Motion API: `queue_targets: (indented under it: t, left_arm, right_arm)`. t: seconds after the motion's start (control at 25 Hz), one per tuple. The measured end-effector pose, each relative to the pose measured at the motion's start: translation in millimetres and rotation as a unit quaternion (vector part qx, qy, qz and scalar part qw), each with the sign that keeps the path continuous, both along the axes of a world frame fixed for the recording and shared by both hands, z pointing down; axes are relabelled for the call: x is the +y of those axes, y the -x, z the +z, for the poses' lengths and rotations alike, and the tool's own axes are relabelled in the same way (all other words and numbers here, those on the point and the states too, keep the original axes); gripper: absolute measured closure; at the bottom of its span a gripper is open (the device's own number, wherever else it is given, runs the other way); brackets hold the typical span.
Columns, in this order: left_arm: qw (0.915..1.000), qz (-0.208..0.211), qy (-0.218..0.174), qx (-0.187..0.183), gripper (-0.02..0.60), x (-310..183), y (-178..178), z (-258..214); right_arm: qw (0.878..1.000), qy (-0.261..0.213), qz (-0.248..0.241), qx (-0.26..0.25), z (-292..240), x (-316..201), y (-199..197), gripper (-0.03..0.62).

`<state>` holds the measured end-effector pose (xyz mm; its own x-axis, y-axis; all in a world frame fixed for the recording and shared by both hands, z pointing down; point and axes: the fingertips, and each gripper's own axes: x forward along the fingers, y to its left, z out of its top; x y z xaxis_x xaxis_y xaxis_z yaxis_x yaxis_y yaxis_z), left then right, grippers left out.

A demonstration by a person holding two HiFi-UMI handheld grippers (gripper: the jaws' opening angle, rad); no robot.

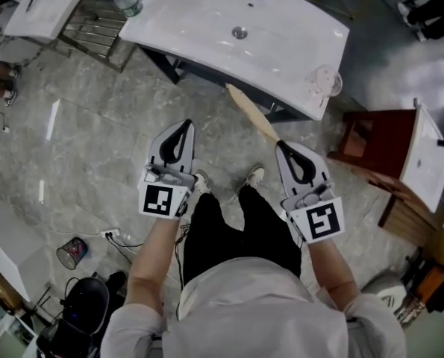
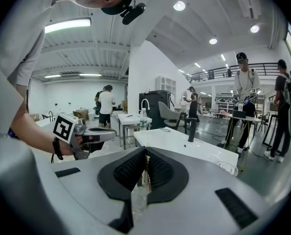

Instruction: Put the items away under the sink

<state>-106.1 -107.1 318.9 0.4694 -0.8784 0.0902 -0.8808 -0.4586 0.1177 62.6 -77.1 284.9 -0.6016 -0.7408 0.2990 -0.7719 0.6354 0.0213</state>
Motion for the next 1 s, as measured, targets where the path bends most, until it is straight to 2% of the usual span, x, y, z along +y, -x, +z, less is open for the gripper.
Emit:
queue_targets:
  t: [0.32,0.56,1.0]
  left_arm:
    - [0.9999,-0.009,0.002,-0.012,0.578,-17,4,60]
    - [0.9998,0.003,0.006,-0.02,0.578,-14,10,102]
    - [0.9994,0.028,-0.005,-0.021,0.578,-32,-4,182]
  right_arm:
    - [1.0,0.006,-0.018,-0.001,72,-18,10,0.56]
    - [1.0,0.004,-0.027,-0.001,118,-10,29,0.56]
    - [1.0,0.001,0.015,0.001,212,-27,13,0.56]
